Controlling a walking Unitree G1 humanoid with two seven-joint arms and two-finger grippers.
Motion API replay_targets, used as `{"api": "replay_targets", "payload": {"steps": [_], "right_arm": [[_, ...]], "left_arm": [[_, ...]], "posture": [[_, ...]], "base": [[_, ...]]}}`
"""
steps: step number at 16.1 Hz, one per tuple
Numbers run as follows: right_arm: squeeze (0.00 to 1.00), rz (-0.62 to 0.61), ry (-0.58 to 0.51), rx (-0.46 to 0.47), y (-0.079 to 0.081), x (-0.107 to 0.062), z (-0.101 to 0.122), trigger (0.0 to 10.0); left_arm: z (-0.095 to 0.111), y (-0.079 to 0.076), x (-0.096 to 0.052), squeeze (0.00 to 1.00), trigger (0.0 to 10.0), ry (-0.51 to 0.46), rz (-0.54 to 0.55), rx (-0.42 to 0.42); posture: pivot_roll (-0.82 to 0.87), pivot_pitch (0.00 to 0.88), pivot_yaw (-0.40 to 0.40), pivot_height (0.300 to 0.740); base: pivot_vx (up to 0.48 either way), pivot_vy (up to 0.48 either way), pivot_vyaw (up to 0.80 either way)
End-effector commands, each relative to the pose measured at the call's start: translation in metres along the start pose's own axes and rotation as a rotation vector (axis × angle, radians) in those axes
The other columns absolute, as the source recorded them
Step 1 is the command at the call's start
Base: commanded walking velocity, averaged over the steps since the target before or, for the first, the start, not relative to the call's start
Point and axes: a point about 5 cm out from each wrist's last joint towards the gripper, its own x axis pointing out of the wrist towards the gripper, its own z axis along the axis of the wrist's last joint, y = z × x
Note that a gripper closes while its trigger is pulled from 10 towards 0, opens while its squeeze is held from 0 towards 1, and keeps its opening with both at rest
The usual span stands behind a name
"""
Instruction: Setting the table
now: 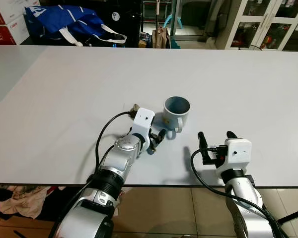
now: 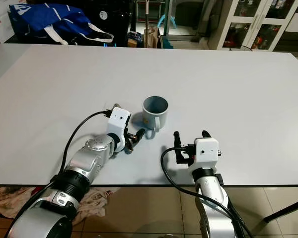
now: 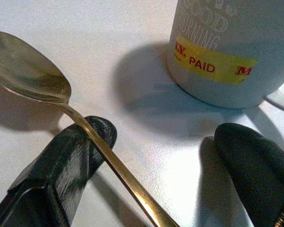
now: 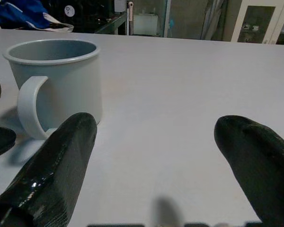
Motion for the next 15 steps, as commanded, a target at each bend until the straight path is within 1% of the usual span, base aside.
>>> {"api": "replay_targets", "payload": {"steps": [1, 3, 6, 7, 8, 10, 11, 13, 15], "right_arm": [[0.0, 0.0, -0.003, -0.014, -0.001, -0.001, 0.002, 10.0], [0.0, 0.002, -0.003, -0.013, -0.001, -0.001, 0.002, 10.0], [0.0, 0.002, -0.008, -0.007, -0.001, 0.0, 0.003, 10.0], [0.0, 0.004, -0.009, -0.006, -0.001, 0.001, 0.003, 10.0], [0.0, 0.004, -0.01, -0.006, -0.001, 0.001, 0.003, 10.0], [0.0, 0.006, -0.011, -0.007, -0.001, 0.002, 0.003, 10.0], [0.0, 0.008, -0.011, -0.008, -0.001, 0.003, 0.003, 10.0], [0.0, 0.009, -0.01, -0.009, -0.001, 0.003, 0.003, 10.0], [0.0, 0.009, -0.008, -0.01, -0.001, 0.003, 0.003, 10.0]], "left_arm": [[-0.02, 0.011, -0.003, 1.0, 10.0, 0.106, 0.049, 0.004], [-0.021, 0.013, -0.004, 1.0, 10.0, 0.12, 0.051, 0.013], [-0.018, 0.016, -0.005, 1.0, 10.0, 0.107, 0.06, 0.034], [-0.015, 0.017, -0.006, 0.0, 10.0, 0.083, 0.066, 0.055], [-0.012, 0.018, -0.007, 0.0, 10.0, 0.046, 0.077, 0.08], [-0.009, 0.02, -0.011, 0.0, 10.0, -0.032, 0.097, 0.081], [-0.012, 0.022, -0.012, 0.0, 10.0, -0.044, 0.113, 0.076], [-0.019, 0.026, -0.014, 0.0, 10.0, -0.043, 0.126, 0.096], [-0.019, 0.028, -0.016, 0.0, 10.0, -0.073, 0.13, 0.126]], "posture": [[-0.04, 0.0, 0.023, 0.74], [-0.04, 0.0, 0.021, 0.74], [-0.04, 0.0, 0.019, 0.74], [-0.04, 0.0, 0.018, 0.74], [-0.04, 0.0, 0.018, 0.74], [-0.04, 0.0, 0.016, 0.74], [-0.04, 0.0, 0.015, 0.74], [-0.04, 0.0, 0.015, 0.74], [-0.04, 0.0, 0.014, 0.74]], "base": [[0.0, 0.0, 0.0], [0.0, 0.0, 0.0], [0.0, 0.0, 0.0], [0.0, 0.0, 0.0], [0.0, 0.0, 0.0], [0.0, 0.0, 0.0], [0.0, 0.0, 0.0], [0.0, 0.0, 0.0], [0.0, 0.0, 0.0]]}}
